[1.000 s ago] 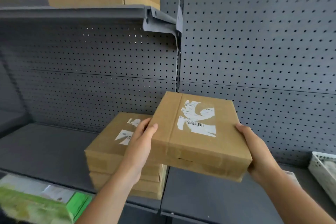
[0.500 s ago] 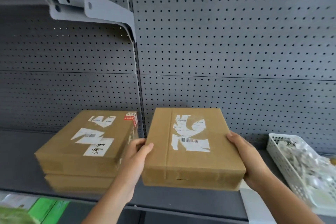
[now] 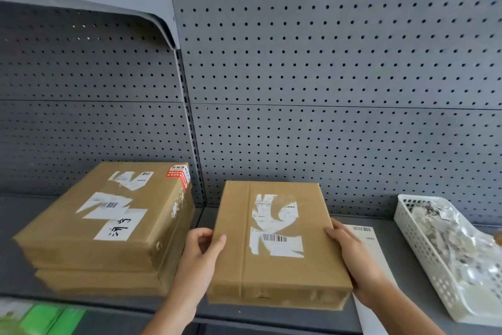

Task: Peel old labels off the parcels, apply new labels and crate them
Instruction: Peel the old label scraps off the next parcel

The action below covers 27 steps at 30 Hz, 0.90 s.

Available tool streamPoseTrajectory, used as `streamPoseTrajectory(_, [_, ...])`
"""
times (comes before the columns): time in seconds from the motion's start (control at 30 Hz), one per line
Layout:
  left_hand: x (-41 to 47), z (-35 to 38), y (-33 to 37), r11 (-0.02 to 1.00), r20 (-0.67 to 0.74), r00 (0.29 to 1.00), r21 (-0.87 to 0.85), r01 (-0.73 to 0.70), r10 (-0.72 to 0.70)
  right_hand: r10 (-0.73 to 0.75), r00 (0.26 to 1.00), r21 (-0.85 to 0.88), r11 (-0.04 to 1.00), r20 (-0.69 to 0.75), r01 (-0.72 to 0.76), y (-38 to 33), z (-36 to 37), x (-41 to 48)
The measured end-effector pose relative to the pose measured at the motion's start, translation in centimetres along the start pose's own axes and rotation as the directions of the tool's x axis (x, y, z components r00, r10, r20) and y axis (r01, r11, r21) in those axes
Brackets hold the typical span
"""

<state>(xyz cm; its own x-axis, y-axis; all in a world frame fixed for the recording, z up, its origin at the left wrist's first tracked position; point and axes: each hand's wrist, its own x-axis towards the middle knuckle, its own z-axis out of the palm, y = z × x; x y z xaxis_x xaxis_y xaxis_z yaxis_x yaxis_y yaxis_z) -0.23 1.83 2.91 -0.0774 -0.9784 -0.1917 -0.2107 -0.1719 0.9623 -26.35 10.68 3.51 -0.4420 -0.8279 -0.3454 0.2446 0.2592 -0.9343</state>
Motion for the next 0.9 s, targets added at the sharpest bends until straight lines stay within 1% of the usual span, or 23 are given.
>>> streamPoseTrajectory(0.13, [0.9,0.1,-0.9,1.000,0.000,1.000,0.008,0.025,-0.025,0.017,1.000,-0.021,1.000,-0.017,-0.018,0.8,0.4,1.0])
streamPoseTrajectory(0.6, [3.3,1.5,-3.2,0.999,0.006,1.000,0.051,0.011,-0.012,0.062,0.997,-0.006,0.998,-0.055,-0.063,3.1,0.3,3.2])
streamPoseTrajectory(0.7, [3.8,1.6,-3.7,0.998,0.007,1.000,0.056,0.007,-0.007,0.060,0.997,-0.007,0.998,-0.042,-0.060,3.2,0.3,3.2])
streamPoseTrajectory(0.9, [4.3,1.5,-4.2,0.997,0.027,1.000,0.080,-0.016,0.013,0.018,0.997,-0.098,0.995,-0.081,-0.026,3.4,0.2,3.9])
